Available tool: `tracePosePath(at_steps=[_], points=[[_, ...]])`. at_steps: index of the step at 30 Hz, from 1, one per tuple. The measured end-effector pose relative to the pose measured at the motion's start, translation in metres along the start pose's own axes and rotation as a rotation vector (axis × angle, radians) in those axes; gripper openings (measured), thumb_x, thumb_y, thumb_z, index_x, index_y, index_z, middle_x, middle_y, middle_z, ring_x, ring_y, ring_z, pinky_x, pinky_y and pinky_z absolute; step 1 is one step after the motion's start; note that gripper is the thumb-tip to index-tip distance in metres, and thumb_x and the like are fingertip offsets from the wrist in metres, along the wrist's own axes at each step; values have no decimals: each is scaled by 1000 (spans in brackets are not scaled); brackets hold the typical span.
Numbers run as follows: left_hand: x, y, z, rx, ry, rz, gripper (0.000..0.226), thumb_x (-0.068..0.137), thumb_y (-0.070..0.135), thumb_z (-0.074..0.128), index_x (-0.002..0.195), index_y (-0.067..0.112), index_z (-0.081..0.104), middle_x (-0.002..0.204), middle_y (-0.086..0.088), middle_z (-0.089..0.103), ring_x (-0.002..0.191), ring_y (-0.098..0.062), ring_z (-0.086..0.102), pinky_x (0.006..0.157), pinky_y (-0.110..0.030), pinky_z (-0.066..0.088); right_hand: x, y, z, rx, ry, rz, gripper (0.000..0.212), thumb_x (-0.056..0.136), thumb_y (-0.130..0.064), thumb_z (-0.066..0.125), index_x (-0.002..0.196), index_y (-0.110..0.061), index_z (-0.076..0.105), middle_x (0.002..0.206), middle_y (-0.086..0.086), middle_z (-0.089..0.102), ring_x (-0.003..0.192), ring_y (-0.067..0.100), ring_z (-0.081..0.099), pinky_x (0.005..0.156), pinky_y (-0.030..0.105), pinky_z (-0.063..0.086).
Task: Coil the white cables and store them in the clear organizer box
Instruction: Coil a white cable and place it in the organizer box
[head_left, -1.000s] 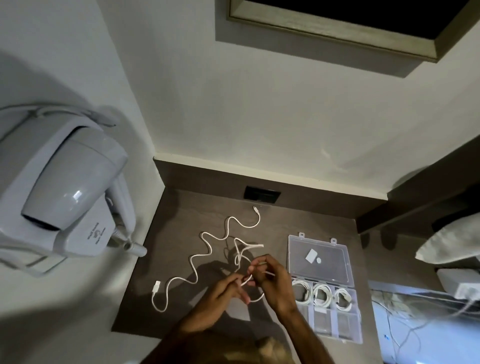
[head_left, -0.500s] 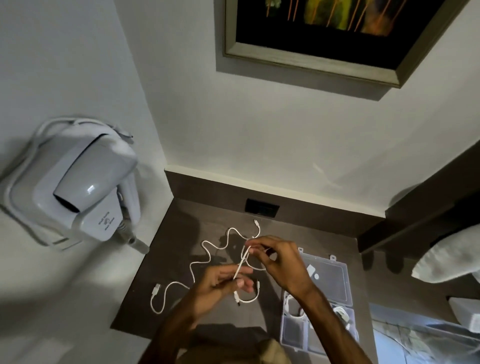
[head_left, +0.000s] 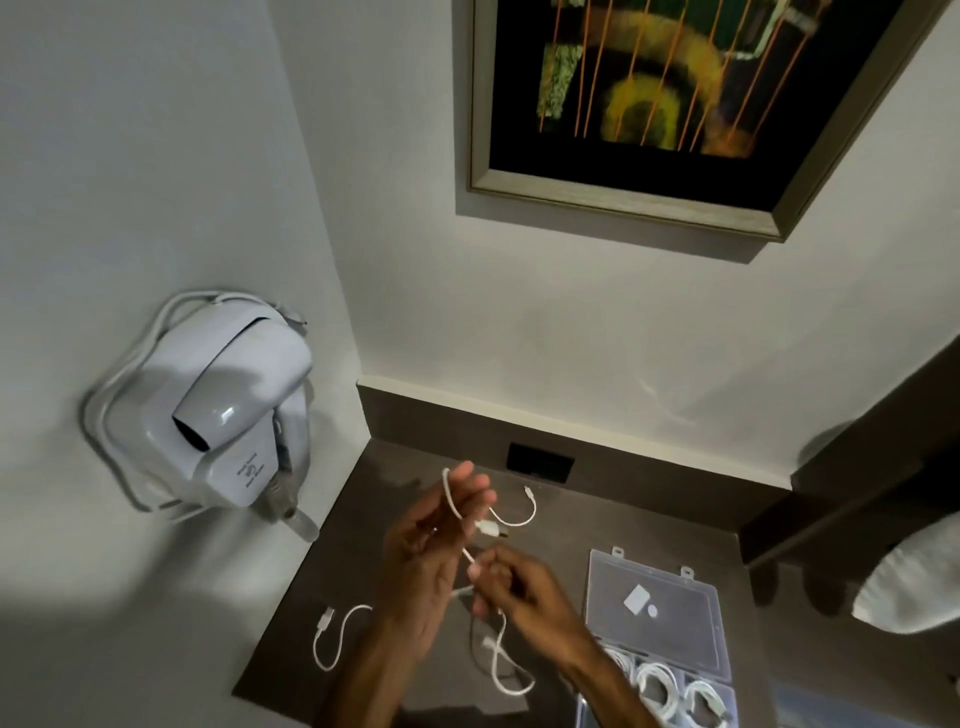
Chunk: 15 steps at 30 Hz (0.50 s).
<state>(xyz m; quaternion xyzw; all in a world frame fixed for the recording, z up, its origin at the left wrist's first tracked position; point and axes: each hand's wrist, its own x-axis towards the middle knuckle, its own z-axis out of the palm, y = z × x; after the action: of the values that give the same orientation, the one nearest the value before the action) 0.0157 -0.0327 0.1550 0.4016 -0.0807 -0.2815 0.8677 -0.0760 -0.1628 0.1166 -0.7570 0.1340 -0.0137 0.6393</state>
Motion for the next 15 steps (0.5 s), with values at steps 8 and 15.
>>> tracePosePath(at_steps=[8, 15], points=[[12, -2, -21, 650, 108, 341, 45, 102, -6, 49, 145, 10, 53, 127, -5, 73, 118, -18, 70, 94, -18, 56, -26, -26, -10, -230, 218, -146, 27, 101, -25, 73, 78, -36, 66, 61, -16, 61, 58, -3, 53, 59, 13, 41], [-10, -9, 9, 788, -90, 120, 26, 97, 9, 53, 106, 16, 76, 95, -6, 79, 87, -15, 76, 84, -28, 58, -10, -70, -53, -553, 316, -410, 5, 103, -30, 67, 103, -33, 72, 98, -20, 72, 89, 4, 70, 76, 18, 57]])
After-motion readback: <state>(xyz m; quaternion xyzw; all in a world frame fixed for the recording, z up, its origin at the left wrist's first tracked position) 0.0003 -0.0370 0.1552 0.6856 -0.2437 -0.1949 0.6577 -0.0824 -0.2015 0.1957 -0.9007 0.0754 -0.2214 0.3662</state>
